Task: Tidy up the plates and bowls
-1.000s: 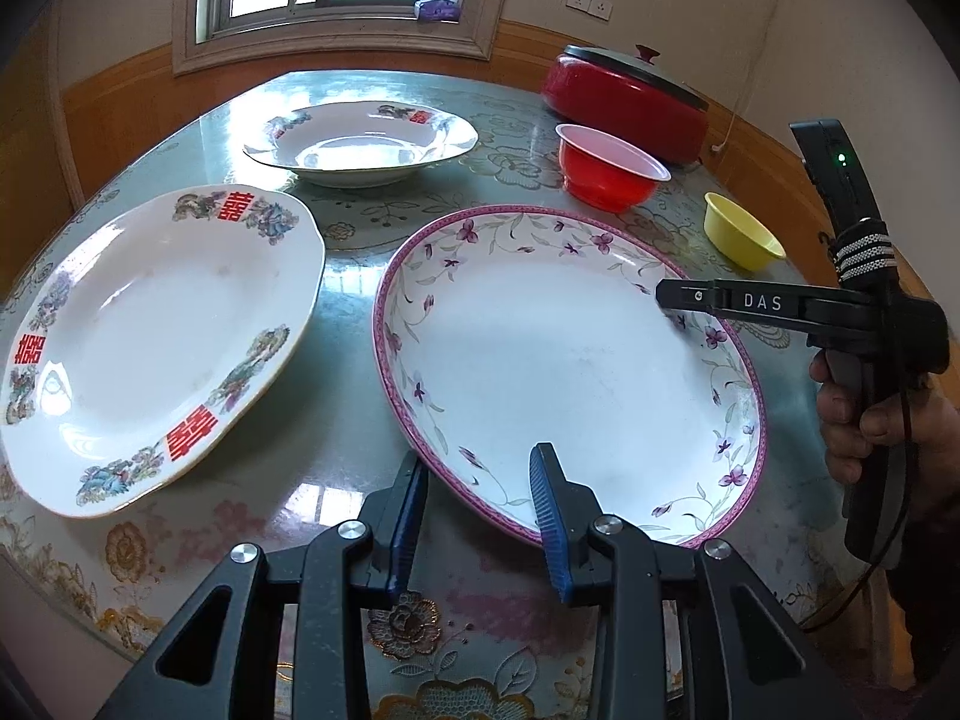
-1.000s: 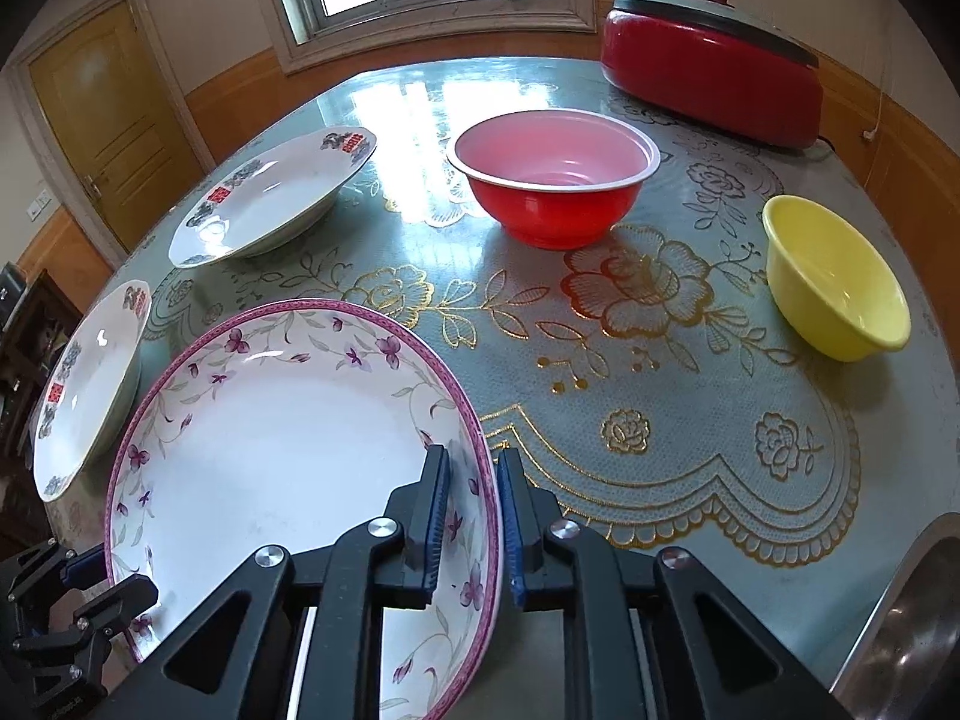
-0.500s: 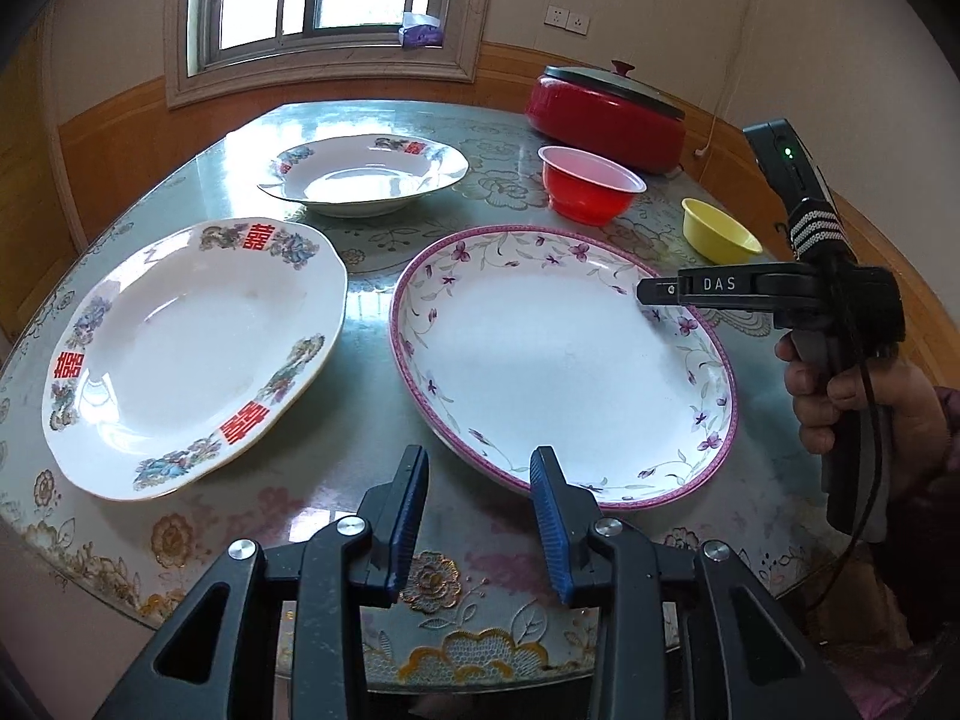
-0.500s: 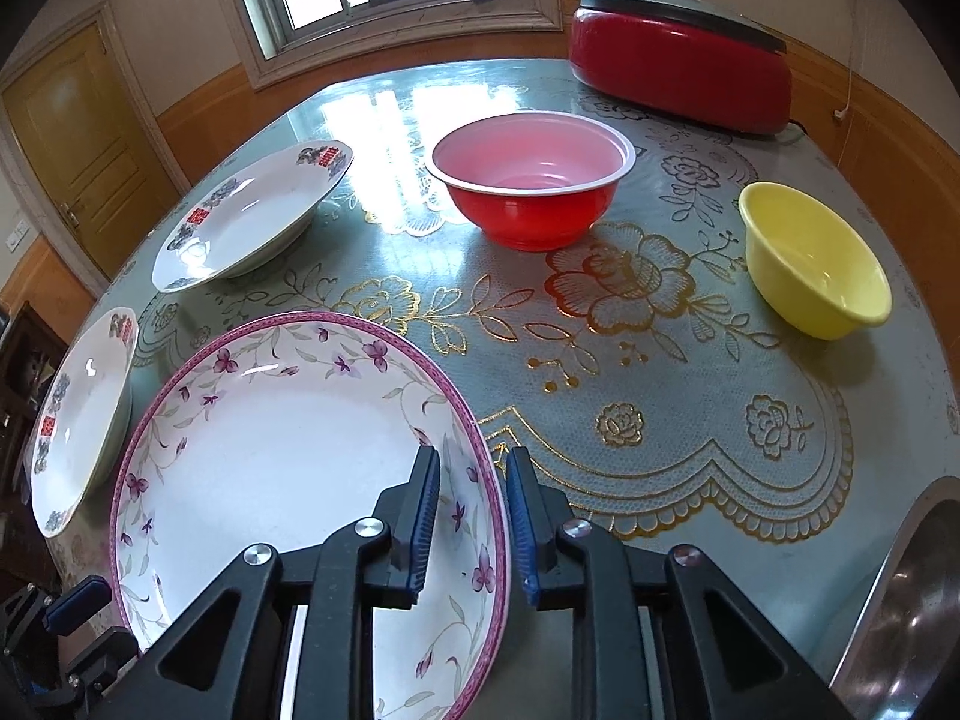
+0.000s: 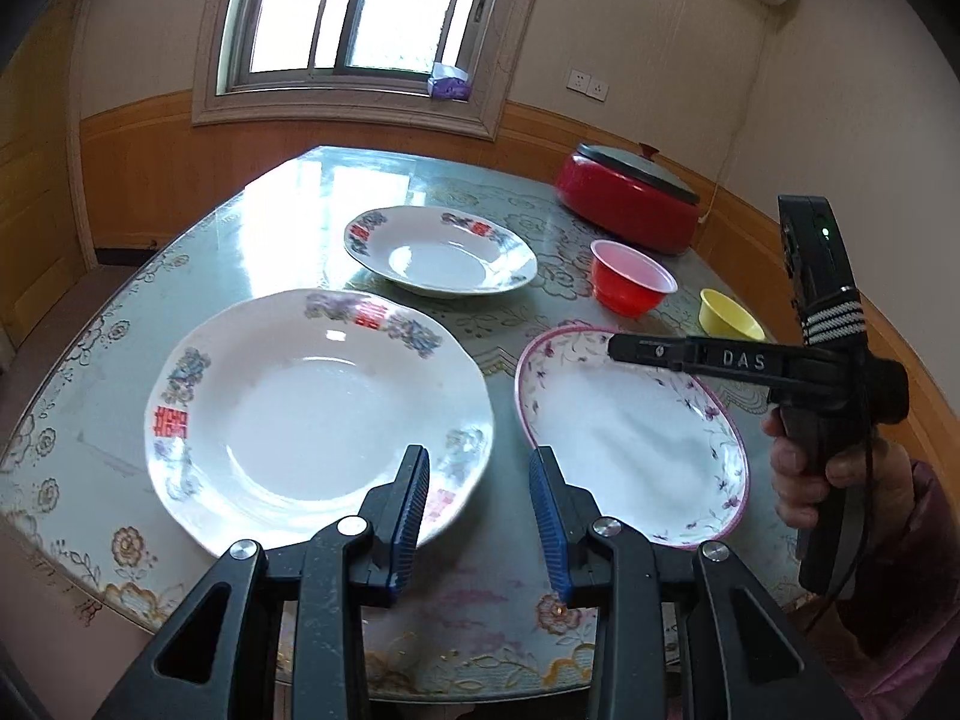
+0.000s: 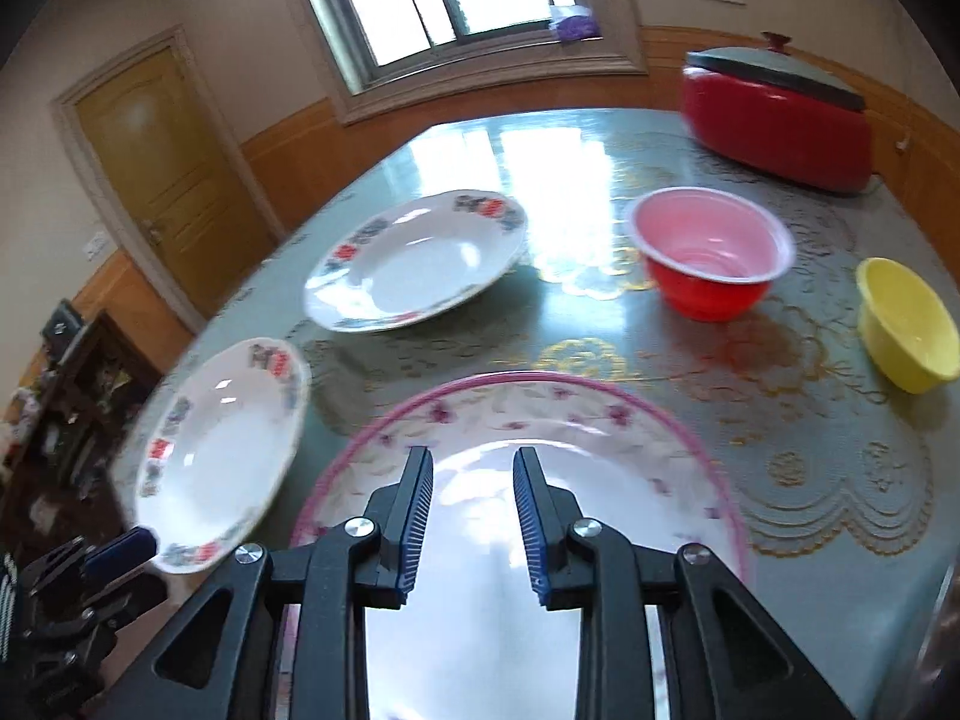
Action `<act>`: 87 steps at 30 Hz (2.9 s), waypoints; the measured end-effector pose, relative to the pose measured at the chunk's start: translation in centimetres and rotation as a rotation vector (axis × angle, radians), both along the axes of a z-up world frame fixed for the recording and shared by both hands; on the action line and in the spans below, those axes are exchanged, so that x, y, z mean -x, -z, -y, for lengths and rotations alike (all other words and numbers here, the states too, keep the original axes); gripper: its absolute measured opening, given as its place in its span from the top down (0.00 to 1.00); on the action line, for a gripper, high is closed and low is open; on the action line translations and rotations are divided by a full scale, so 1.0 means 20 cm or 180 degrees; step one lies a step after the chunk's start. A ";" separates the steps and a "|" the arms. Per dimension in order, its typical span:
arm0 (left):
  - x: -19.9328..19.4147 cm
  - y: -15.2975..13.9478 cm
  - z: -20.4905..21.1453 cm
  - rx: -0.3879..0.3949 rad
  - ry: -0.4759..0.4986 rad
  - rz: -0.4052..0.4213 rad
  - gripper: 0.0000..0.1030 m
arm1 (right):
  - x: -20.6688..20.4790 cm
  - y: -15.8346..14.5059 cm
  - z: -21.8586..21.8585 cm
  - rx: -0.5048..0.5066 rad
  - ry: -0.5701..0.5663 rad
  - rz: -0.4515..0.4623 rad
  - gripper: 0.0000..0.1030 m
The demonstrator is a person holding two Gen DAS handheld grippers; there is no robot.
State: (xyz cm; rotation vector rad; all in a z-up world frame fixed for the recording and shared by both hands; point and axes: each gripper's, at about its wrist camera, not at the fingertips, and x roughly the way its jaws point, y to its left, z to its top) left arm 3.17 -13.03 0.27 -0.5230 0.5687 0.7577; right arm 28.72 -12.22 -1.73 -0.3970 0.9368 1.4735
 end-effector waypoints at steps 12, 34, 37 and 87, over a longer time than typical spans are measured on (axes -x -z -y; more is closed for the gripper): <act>0.35 0.00 -0.33 -0.0042 -0.0486 0.0007 0.65 | 0.38 0.11 -0.30 0.0135 -0.0424 -0.0090 0.65; 0.40 0.32 -0.67 0.0431 -0.0176 -0.0117 0.66 | 0.44 0.23 -0.46 0.0305 -0.0404 0.0032 0.60; 0.40 0.32 -0.68 0.0436 -0.0201 -0.0107 0.67 | 0.49 0.23 -0.45 0.0283 -0.0477 0.0283 0.60; 0.46 0.27 -0.49 0.0350 -0.0615 -0.0230 0.68 | 0.55 0.23 -0.43 0.0547 -0.0976 0.0617 0.65</act>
